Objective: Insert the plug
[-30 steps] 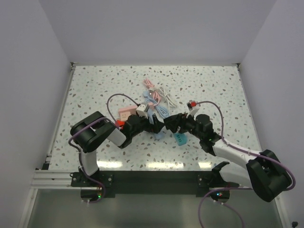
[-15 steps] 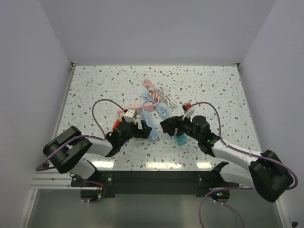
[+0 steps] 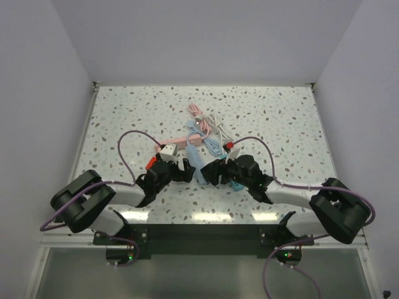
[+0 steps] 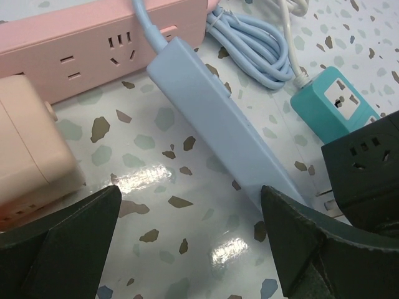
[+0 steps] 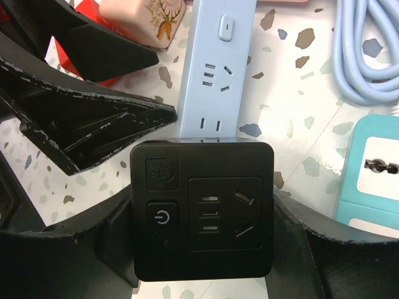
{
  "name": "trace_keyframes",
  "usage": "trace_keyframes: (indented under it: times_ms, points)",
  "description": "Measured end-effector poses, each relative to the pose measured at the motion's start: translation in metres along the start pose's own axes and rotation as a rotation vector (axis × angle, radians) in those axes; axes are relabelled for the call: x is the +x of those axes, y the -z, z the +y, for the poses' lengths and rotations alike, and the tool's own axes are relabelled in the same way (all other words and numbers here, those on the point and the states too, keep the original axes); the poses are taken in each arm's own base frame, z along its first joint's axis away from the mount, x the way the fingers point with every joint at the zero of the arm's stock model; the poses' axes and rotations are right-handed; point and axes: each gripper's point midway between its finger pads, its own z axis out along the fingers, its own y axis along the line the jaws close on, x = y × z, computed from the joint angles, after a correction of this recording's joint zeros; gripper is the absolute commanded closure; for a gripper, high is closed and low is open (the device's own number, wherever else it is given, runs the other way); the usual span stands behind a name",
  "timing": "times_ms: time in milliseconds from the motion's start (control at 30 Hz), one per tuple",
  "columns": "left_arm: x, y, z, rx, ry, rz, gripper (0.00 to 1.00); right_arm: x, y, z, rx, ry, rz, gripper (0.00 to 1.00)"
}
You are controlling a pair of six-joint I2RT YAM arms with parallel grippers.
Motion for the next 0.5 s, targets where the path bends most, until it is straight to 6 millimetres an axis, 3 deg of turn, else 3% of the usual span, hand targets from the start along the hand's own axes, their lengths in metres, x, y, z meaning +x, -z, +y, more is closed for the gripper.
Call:
trace_keyframes:
  times_ms: [167,300,500]
  points:
    - [0.006,-0.004,0.003,-0.010,-0.007,0.019,0.08,-0.002,-0.006,0.002,0.003,0.007,-0.017,1.00]
    - [0.010,-0.004,0.005,-0.021,-0.010,0.030,0.08,-0.001,-0.010,0.007,-0.011,0.013,-0.020,1.00]
    - [-0.005,0.005,0.002,-0.014,-0.001,-0.014,0.07,0.002,-0.016,0.012,-0.020,0.016,-0.016,1.00]
